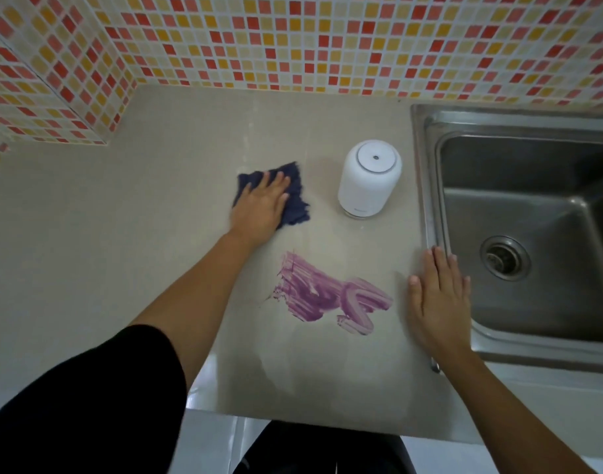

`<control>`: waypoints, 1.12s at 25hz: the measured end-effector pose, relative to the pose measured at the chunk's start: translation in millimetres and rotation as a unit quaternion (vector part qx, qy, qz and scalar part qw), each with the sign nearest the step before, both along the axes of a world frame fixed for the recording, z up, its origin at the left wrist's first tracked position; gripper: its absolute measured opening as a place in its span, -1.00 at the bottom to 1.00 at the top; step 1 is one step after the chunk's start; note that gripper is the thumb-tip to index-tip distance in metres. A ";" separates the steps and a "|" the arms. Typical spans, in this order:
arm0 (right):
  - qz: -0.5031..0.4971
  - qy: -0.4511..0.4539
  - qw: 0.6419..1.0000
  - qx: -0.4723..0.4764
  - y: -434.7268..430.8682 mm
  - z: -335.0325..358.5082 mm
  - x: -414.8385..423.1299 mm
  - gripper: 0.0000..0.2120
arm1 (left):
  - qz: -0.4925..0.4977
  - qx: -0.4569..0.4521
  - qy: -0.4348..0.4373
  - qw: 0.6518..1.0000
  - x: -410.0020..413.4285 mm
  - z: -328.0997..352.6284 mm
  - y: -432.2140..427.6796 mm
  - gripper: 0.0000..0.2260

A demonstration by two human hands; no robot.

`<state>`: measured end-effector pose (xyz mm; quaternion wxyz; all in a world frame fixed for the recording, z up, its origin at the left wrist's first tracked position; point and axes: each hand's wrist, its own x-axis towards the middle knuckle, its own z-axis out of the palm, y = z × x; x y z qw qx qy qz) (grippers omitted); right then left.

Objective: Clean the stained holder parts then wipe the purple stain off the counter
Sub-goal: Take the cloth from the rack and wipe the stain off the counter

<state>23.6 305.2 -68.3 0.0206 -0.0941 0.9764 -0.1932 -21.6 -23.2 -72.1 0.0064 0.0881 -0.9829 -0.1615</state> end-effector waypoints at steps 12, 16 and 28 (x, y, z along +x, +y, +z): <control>0.061 -0.146 0.914 -0.374 -83.4 27.9 -108.7 0.02 | 0.085 -0.042 0.023 0.995 -14.9 -6.2 -84.0 -0.58; 0.056 -0.128 0.928 -0.347 -88.4 29.1 -123.7 -0.12 | -0.083 0.026 0.000 0.996 17.1 -0.1 -24.2 -0.52; 0.032 -0.047 0.924 -0.378 -65.2 54.9 -152.5 -0.15 | -0.151 -0.005 0.046 0.987 27.8 4.0 46.2 -0.55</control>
